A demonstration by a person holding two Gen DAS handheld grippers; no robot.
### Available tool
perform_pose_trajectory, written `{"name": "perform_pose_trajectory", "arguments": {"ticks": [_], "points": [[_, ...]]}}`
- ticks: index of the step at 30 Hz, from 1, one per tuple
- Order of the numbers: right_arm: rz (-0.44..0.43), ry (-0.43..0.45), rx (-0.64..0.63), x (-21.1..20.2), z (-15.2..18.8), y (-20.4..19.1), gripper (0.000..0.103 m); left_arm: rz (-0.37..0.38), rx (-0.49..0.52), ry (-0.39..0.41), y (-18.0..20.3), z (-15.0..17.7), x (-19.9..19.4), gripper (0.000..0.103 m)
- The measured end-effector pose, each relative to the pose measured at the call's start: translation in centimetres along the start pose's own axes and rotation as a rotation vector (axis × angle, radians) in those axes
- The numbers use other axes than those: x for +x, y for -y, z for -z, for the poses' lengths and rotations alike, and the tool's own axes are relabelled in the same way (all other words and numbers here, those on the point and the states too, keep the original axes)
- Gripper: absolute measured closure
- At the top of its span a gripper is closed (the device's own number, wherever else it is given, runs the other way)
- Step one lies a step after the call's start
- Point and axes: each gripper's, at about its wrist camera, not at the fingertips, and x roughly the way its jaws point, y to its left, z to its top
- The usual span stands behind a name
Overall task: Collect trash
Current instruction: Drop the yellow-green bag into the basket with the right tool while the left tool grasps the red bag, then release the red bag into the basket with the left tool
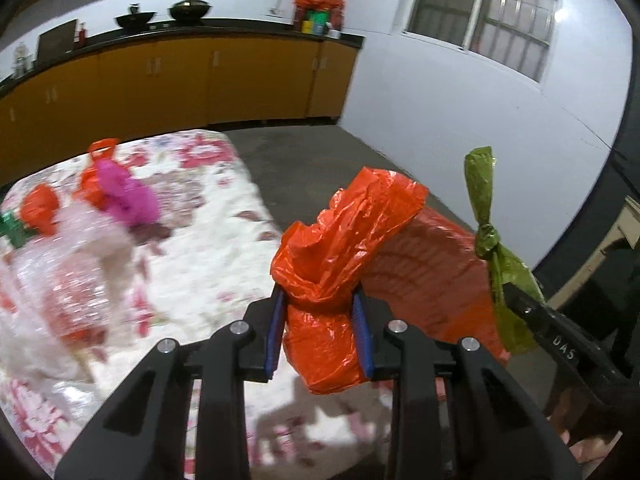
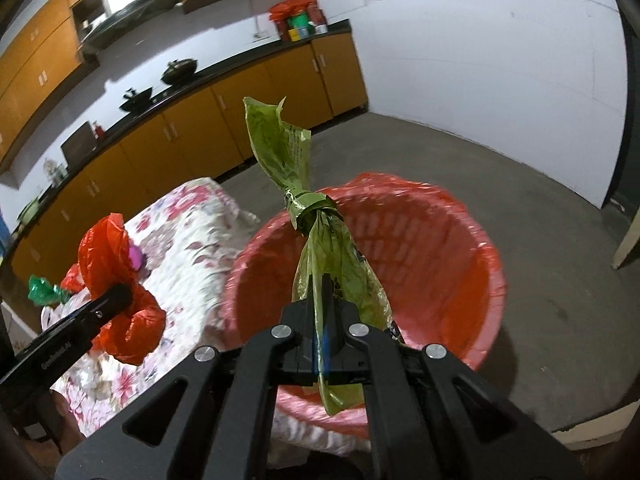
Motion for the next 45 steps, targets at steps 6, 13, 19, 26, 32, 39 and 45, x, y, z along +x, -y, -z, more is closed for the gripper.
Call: {"name": "perform_pose_trajectory", "arguments": {"ticks": [6,13,19,26,32,39,45], "points": [[0.012,-0.001,0.033,0.5,-0.4,1.8,0.102,0.05,0.042,-0.027,2.9,-0.8,2.2,0.073],[0.007,-0.002,0.047,1.3,-1.3,2.8,0.102,0.077,0.061,-0.056,4.6,-0.9,3.9,0.072],[0.014,0.004,0.046,1.4,-1.9,3.1,0.1,0.086,0.062,-0.069,5.4,-1.3,5.3,0.063],[0.027,0.01,0.052,0.9,-1.4,3.5,0.064,0.08,0.042,-0.094,4.6,-0.7,5.9,0.053],[0.049,0.005,0.027,0.4,-1.1,3.5,0.064,-0.012,0.01,-0.042,2.3,-0.1,3.7,0.042],[0.044,0.027,-0.071,-0.6,-0.3,0.7,0.064,-0.19,-0.03,0.013,-1.9,1.4,-0.2,0.03],[-0.034,0.02,-0.159,-0.8,0.5,-3.8,0.064,-0.348,-0.053,0.088,-6.4,3.0,-4.8,0.025]]}}
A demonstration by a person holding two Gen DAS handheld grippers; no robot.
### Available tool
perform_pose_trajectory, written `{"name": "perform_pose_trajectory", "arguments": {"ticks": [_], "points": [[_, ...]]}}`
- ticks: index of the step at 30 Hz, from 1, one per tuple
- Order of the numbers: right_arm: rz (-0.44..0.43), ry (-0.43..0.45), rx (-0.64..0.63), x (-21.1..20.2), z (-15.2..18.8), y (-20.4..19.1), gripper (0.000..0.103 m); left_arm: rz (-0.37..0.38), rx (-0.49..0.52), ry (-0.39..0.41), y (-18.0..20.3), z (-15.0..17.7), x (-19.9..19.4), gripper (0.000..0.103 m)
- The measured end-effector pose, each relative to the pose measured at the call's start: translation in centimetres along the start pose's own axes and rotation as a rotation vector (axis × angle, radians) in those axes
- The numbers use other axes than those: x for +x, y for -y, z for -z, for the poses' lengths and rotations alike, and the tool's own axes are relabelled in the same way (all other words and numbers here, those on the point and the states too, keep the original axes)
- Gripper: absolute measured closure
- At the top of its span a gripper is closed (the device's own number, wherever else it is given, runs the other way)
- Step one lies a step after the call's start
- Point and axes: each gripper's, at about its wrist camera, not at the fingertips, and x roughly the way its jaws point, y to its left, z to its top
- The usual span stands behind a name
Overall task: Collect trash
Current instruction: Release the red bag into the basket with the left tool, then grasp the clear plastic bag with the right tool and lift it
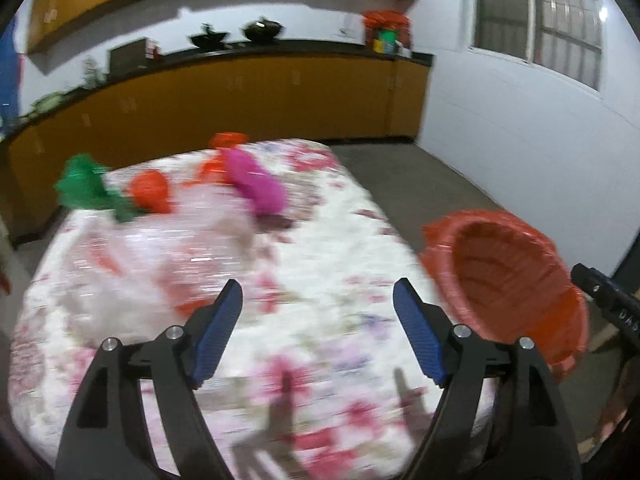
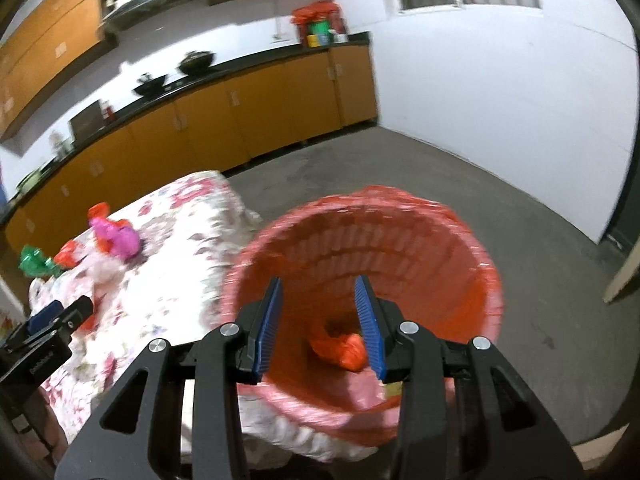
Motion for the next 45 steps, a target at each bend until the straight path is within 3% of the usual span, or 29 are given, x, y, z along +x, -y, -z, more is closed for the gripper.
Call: {"name": "perform_pose_trajectory", "arguments": {"ticks": [7,18,25,30,35,36,39,45], "points": [[-0.133,-0.023,-0.107,0.2,0.7,-6.8,0.064,-0.184,-0.056,0.068,-7.8,1.8,-3.6,0.023],[-0.398,-0.059,-0.289,0.4,1.8,-19.9,0.064,-0.355,-0.196,0.05,-17.3,5.8,-7.0,0.023],[-0.493,-0.101,-0.382,1.8,3.5,-26.9,0.064,-0.379,-0.272,0.056,-20.6,7.2,-8.5,0.023],[-0.511,-0.143,-0.422,3.8,4.2,-30.5,0.068,-0.378,-0.308,0.046,-22.2,8.3,-9.0,0.023],[-0.49,-0.17,-0.435,5.2,4.8,-31.8,0.068,-0.375,-0.329,0.036,-23.1,9.2,-9.1,0.023],[-0.485,-0.183,-0.433,5.6,5.0,-31.9,0.07,-0.372,-0.334,0.034,-23.3,9.3,-9.1,0.023],[-0.48,-0.227,-0.444,6.7,5.5,-32.2,0.095,-0.364,-0.342,0.028,-23.5,9.4,-8.8,0.023],[-0.505,-0.181,-0.442,5.1,5.1,-31.2,0.1,-0.334,-0.338,0.018,-23.1,9.3,-7.9,0.023]]}}
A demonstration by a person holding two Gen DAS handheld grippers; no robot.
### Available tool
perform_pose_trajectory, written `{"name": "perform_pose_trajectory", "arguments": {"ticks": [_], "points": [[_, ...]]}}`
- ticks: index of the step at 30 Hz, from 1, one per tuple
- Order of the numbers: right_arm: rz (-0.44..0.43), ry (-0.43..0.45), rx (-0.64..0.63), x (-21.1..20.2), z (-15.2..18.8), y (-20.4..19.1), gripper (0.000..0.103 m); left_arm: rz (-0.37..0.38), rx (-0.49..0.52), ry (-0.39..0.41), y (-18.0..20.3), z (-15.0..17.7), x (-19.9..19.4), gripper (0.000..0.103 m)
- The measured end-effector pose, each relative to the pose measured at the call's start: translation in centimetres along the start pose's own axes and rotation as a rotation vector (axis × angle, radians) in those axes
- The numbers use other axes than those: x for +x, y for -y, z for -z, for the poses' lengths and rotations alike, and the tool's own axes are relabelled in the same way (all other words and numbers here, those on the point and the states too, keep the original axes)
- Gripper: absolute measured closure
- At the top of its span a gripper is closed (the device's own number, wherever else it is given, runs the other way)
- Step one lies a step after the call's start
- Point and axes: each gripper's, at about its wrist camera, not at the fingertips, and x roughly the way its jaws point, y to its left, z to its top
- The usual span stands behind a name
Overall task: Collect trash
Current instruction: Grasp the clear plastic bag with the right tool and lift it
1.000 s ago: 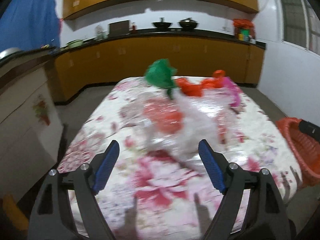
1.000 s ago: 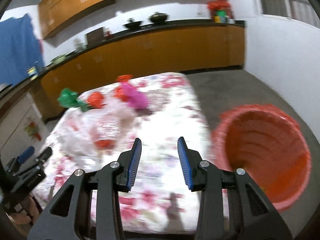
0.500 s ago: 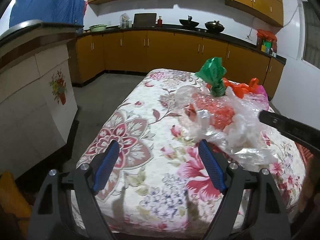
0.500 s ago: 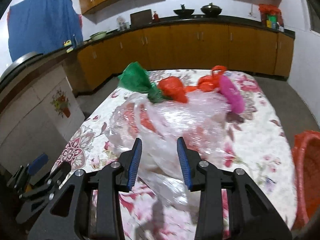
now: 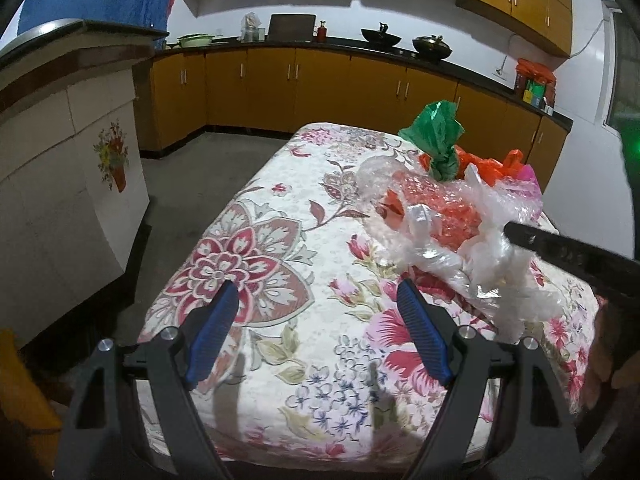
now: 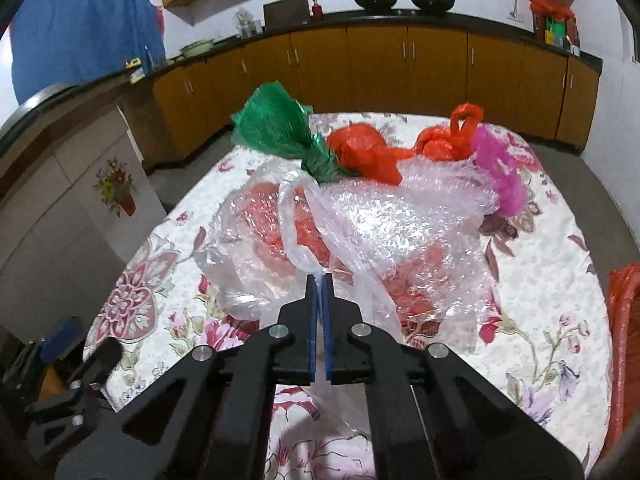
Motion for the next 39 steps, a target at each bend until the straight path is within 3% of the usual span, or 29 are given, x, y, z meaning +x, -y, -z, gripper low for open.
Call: {"name": "perform_pose_trajectory", "arguments": {"ticks": [8,13,23,28,31,32,35,39], "points": [[0.0,0.121,0.053,-5.4,-0.4,2.5,0.1,0.071,0.024,-0.017,2.9,-0.6,1.1,0.023],[0.074,0.174,0.076,-8.2,0.1,5.1,0.1,0.107,0.067,-0.042,6.0,-1.0,2.6,0.024],[0.173,0.151,0.164,-9.1,2.3,10.2,0.1,0.172,0.044,-0.23,11.4,-1.0,7.9,0.037],[0.181,0.142,0.174,-9.2,3.0,11.0,0.1,0.101,0.119,-0.247,13.1,-0.3,8.9,0.052],[0.182,0.141,0.185,-9.4,3.3,11.3,0.1,0.087,0.14,-0.242,13.1,-0.1,8.8,0.069],[0.182,0.143,0.188,-9.4,3.5,11.4,0.1,0.089,0.141,-0.241,13.0,0.0,8.7,0.081],[0.182,0.15,0.195,-9.8,3.6,11.5,0.1,0.112,0.143,-0.241,12.6,-0.2,8.7,0.093],[0.189,0.169,0.2,-10.8,3.6,11.8,0.1,0.143,0.159,-0.217,12.2,-0.6,7.8,0.097]]}}
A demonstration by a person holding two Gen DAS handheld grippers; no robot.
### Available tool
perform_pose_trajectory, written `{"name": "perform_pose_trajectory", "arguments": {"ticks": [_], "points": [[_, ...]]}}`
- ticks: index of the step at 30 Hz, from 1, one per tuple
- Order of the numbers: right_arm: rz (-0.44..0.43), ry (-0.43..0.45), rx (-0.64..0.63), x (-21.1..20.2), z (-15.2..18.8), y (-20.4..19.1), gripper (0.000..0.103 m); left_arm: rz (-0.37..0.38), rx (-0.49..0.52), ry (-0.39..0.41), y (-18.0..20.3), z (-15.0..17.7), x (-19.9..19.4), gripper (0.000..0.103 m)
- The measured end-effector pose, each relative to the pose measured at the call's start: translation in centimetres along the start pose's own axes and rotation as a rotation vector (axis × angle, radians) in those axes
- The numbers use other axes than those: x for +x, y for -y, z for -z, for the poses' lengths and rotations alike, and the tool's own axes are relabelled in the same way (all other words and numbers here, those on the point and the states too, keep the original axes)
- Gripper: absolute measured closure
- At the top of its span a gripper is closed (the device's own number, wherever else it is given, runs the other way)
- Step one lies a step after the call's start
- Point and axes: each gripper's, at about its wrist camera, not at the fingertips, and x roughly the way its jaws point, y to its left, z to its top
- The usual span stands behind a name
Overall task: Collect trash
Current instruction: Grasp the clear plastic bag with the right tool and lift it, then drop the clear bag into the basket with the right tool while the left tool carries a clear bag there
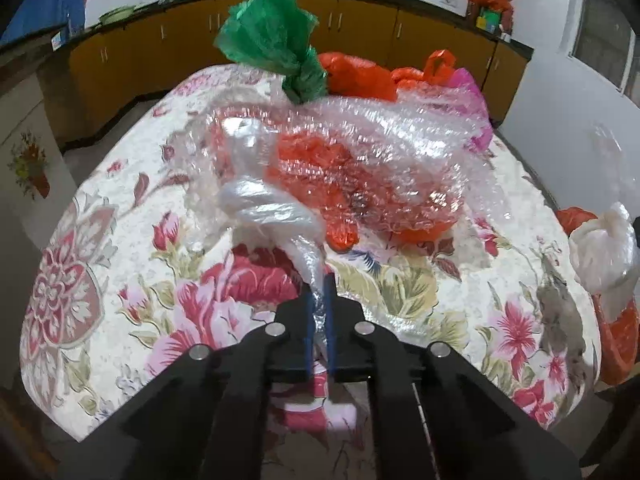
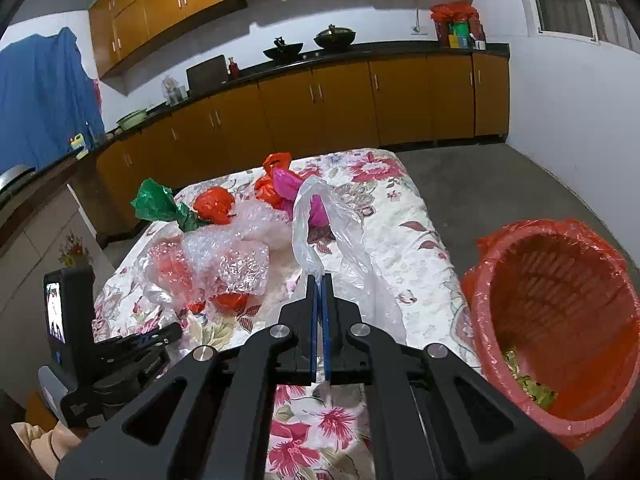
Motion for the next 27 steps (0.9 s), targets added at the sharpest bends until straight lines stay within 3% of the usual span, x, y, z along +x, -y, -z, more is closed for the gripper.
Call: {"name": "perform_pose_trajectory", "arguments": {"ticks": [11,27], "points": [[0.052,0.055,0.041,-2.9,-0.3,2.5,0.1,0.093,0.086,0.144,2.2,-1.3,-5.9,0.097],[0.152,0.114,0.131,-6.5,-0.3,8.1,0.1,0.288,0.217,0.194,10.6,-2.3,-9.4,0.097]]}}
